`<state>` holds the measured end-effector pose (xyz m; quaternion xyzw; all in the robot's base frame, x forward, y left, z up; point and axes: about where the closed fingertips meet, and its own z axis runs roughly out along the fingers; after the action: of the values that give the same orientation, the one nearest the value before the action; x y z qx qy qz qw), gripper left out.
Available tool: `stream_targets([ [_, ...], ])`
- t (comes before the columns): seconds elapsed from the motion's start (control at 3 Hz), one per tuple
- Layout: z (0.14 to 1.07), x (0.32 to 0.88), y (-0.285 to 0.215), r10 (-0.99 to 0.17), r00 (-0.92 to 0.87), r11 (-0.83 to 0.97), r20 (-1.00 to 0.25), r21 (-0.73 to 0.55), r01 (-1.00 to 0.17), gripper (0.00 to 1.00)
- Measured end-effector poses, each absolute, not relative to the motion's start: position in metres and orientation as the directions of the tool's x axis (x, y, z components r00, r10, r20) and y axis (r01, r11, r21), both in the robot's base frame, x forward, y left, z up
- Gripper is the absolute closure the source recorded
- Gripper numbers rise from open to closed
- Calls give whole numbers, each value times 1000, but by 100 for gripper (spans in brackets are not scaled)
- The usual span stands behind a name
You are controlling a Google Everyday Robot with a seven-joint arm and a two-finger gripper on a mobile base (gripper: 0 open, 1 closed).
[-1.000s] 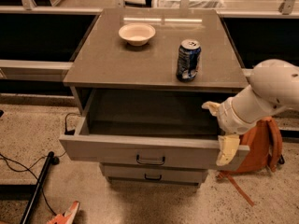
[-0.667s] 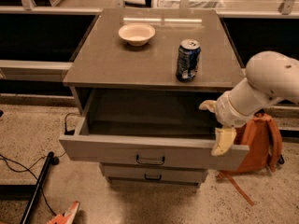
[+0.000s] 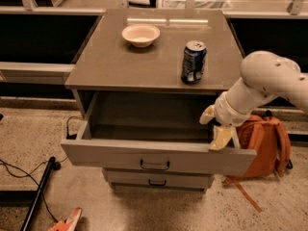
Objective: Open top drawer
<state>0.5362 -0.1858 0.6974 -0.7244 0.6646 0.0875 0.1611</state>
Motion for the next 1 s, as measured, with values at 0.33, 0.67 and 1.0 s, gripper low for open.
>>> stream_targets([
  [0.33, 701, 536, -186, -935, 101, -65, -341, -117, -991, 48],
  [0.67, 688, 541, -184, -937, 91, -62, -337, -95, -994, 48],
  [1.0, 677, 543, -181, -940, 84, -62, -332, -74, -995, 63],
])
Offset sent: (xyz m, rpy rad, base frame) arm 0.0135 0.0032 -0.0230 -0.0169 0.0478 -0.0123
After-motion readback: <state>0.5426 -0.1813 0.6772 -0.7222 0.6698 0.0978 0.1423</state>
